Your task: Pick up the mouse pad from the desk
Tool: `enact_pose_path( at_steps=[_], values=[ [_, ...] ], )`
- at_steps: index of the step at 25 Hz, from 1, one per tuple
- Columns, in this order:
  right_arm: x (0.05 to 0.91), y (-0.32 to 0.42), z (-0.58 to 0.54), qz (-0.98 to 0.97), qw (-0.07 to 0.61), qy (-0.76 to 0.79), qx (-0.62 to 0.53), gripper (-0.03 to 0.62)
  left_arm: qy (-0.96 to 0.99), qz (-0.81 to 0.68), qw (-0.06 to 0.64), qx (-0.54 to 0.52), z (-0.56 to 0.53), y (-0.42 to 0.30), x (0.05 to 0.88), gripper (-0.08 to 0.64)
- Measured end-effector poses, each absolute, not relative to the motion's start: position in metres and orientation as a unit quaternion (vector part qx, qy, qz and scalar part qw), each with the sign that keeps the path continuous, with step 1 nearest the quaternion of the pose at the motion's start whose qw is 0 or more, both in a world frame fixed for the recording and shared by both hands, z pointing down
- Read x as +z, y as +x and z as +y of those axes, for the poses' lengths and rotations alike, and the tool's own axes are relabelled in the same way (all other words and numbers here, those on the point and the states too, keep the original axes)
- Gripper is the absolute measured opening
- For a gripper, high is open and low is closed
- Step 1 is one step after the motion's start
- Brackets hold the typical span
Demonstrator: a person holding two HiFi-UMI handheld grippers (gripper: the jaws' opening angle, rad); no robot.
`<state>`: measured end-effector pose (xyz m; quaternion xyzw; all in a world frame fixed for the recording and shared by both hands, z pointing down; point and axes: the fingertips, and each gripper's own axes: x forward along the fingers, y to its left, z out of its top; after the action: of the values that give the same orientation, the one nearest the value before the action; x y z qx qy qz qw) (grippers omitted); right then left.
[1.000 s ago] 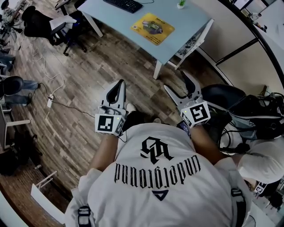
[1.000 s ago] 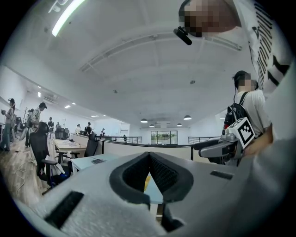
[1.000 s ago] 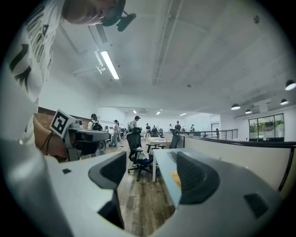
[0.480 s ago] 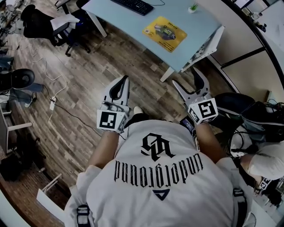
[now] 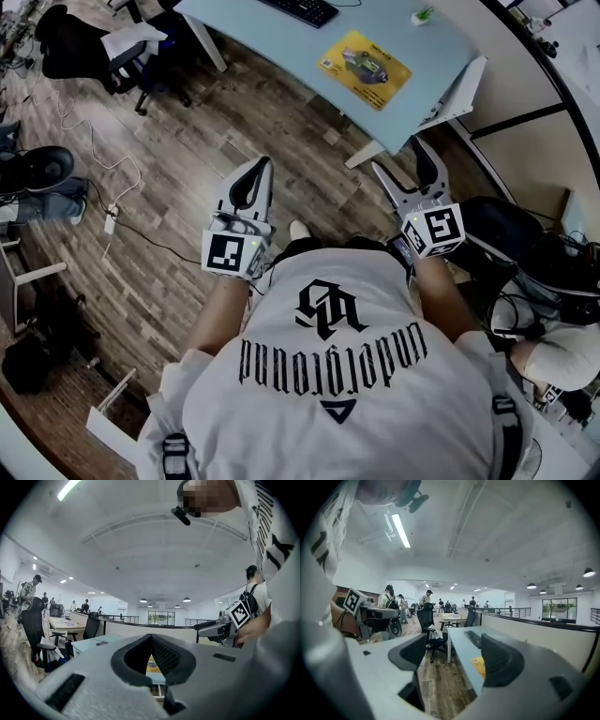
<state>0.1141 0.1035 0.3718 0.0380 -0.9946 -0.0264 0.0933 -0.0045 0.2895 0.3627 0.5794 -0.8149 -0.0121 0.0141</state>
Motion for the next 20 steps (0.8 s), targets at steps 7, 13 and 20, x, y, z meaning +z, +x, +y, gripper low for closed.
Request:
enact_pose_path(
  at_steps=[7, 13, 20],
  values=[
    [0.377, 0.098, 0.102, -0.994, 0.096, 0.043, -0.007, 0.368, 0.580, -0.814, 0.024, -0.014, 0.294, -0.025, 0.371, 0.008],
    [0.386, 0.083, 0.092, -0.995, 0.093, 0.038, -0.001, 0.370, 0.587, -0.809, 0.023, -0.009, 0.278, -0.033, 0.374, 0.006],
    [0.395, 0.054, 0.059, -0.996, 0.086, 0.033, -0.002, 0.370, 0.590, -0.807, 0.030, 0.001, 0.245, -0.059, 0.383, 0.007]
  ],
)
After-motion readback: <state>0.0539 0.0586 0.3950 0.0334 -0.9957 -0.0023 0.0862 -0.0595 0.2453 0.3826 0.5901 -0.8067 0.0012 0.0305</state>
